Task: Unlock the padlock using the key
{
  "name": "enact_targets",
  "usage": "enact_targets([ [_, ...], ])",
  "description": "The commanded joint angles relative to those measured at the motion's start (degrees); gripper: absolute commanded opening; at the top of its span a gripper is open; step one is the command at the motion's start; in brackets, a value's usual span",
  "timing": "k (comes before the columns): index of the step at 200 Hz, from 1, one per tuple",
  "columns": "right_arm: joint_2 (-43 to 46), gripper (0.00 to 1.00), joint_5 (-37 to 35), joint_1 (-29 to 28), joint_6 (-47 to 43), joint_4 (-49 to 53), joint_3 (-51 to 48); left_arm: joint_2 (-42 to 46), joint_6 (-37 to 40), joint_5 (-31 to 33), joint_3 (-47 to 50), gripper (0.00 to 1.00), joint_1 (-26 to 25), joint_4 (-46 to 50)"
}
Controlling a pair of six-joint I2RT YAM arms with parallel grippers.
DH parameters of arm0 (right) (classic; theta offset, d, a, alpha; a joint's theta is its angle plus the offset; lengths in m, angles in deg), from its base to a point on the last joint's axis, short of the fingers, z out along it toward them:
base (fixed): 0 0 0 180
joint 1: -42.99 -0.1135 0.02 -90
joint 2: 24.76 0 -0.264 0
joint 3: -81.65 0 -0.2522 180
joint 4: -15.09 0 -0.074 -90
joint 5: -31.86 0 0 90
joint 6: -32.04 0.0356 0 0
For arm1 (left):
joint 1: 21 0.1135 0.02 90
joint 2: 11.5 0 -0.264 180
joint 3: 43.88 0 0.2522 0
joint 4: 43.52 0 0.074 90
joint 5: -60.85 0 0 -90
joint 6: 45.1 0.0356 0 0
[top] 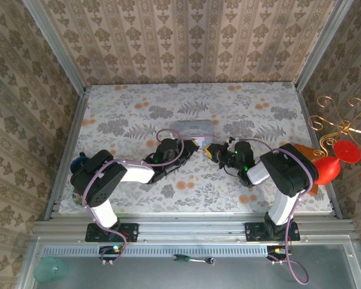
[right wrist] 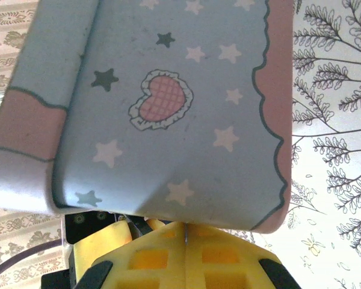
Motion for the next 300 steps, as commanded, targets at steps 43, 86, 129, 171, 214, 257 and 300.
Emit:
enact_targets([
  [43, 7.53, 0.0, 4.02, -3.79, -7.46, 2.94, 3.55, 0.59, 0.04, -9.8, -3.47, 0.0, -3.16, -3.72],
  [86, 10.79, 0.0, 3.33, -4.49, -11.98, 7.37, 3.39, 0.41, -0.53, -9.99, -3.78, 0.0, -2.87, -3.83],
  [129, 11.96, 0.0, 3.58, -4.97, -13.47, 8.43, 3.74, 0.11, -1.54, -10.5, -3.95, 0.0, -2.83, -5.58],
  [171, 11.74, 0.0, 3.34, -5.29, -13.5, 8.31, 4.55, 0.97, -1.16, -10.69, -4.19, 0.0, -2.9, -4.86],
  [214, 11.87, 0.0, 3.05, -5.29, -13.17, 8.49, 4.64, 1.16, -0.8, -10.91, -4.0, 0.0, -2.83, -4.28],
  [257, 8.95, 0.0, 3.92, -5.22, -5.68, 2.95, 6.42, 2.48, 0.61, -10.87, -5.02, 0.0, -2.79, 3.96],
  [300, 10.26, 0.0, 4.08, -6.34, -11.19, 11.89, 10.08, 5.57, 5.42, -9.82, -8.15, 0.0, -2.82, 17.15],
])
